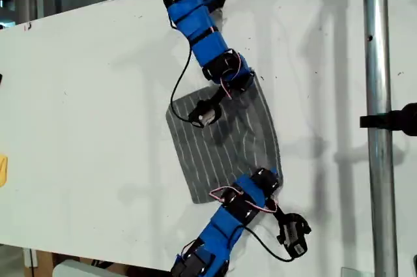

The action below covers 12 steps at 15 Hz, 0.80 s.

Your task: Grasp corners of a towel and fold twice.

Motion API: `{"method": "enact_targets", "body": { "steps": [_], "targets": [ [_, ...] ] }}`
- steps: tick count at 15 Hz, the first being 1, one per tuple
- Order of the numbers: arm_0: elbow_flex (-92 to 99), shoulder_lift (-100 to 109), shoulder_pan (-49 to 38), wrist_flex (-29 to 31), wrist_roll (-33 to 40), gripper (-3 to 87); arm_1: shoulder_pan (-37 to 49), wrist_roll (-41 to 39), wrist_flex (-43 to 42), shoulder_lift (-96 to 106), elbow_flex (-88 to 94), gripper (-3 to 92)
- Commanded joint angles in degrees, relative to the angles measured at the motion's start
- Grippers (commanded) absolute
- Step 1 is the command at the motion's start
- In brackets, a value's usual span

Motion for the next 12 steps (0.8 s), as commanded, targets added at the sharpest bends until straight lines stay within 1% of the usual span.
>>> {"method": "enact_targets", "body": {
  "steps": [1, 2, 3, 5, 7, 9, 10, 12],
  "targets": [
    [-3.43, 5.19, 3.25, -5.8, 1.93, -2.7, -7.82, 1.05, 0.62, 2.99, -9.05, -0.3],
    [-3.25, 5.1, 3.34, -6.06, 0.88, -2.7, -7.91, 1.49, 0.7, 3.52, -9.67, -0.3],
    [-2.46, 5.27, 2.2, -5.36, 0.44, -2.7, -5.71, 1.32, 0.88, 4.22, -8.88, -0.3],
    [-2.02, 5.27, -2.2, -0.79, 0.18, -2.7, 2.81, -0.35, 1.32, 4.66, -6.15, -0.3],
    [-1.32, 6.33, -8.35, 6.33, 1.23, -2.7, 12.39, -6.24, 0.97, 4.31, -5.36, -0.3],
    [2.11, 9.23, -15.21, 10.99, 4.48, -2.7, 21.88, -13.18, 1.14, 4.48, -4.83, -0.3],
    [5.54, 11.87, -19.25, 12.48, 6.42, -2.7, 26.81, -16.79, 1.23, 4.83, -4.57, -0.3],
    [15.73, 20.3, -28.39, 12.39, 10.99, -2.7, 36.39, -24.08, 0.62, 5.1, -4.83, -0.3]
  ]
}}
